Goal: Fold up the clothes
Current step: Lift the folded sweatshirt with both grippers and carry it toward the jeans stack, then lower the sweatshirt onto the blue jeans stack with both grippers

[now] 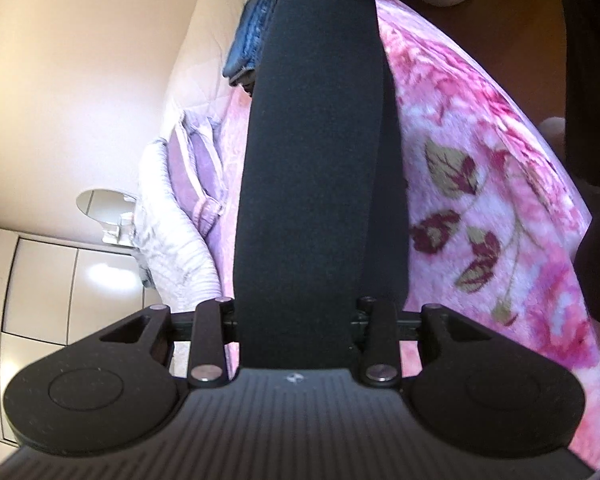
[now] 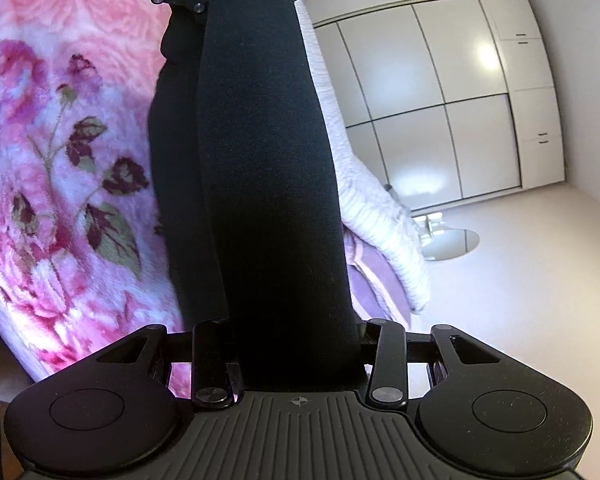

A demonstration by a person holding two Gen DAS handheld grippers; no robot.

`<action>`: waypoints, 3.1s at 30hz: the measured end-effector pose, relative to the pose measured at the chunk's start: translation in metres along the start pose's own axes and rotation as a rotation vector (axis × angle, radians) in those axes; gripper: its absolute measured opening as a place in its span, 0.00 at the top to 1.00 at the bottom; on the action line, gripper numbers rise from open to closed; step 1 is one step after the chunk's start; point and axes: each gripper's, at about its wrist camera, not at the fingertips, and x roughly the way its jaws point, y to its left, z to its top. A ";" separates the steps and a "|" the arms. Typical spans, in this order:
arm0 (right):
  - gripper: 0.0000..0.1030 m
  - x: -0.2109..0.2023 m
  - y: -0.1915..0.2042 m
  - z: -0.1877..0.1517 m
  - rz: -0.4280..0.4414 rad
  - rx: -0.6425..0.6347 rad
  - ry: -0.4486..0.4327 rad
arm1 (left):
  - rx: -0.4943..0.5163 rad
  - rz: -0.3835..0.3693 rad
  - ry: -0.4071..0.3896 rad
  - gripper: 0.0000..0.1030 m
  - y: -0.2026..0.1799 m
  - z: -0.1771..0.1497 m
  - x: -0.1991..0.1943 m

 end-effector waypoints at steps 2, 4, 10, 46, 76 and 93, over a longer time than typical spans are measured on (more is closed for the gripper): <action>0.62 -0.004 -0.004 -0.002 -0.008 0.002 0.006 | 0.006 0.009 -0.009 0.68 0.005 0.004 -0.004; 0.62 -0.007 -0.008 -0.005 -0.013 0.005 0.013 | 0.012 0.015 -0.016 0.68 0.010 0.008 -0.006; 0.62 -0.005 -0.019 -0.016 -0.017 0.026 0.034 | 0.030 0.023 -0.033 0.68 0.021 0.023 0.005; 0.62 0.077 -0.305 -0.118 0.186 0.276 0.316 | 0.028 -0.230 -0.314 0.69 0.297 0.170 0.168; 0.56 0.337 -0.285 -0.489 0.347 0.124 0.320 | 0.034 -0.328 -0.100 0.60 0.218 0.457 0.542; 0.59 0.276 -0.327 -0.502 0.281 0.269 0.366 | 0.053 -0.200 -0.235 0.64 0.249 0.443 0.540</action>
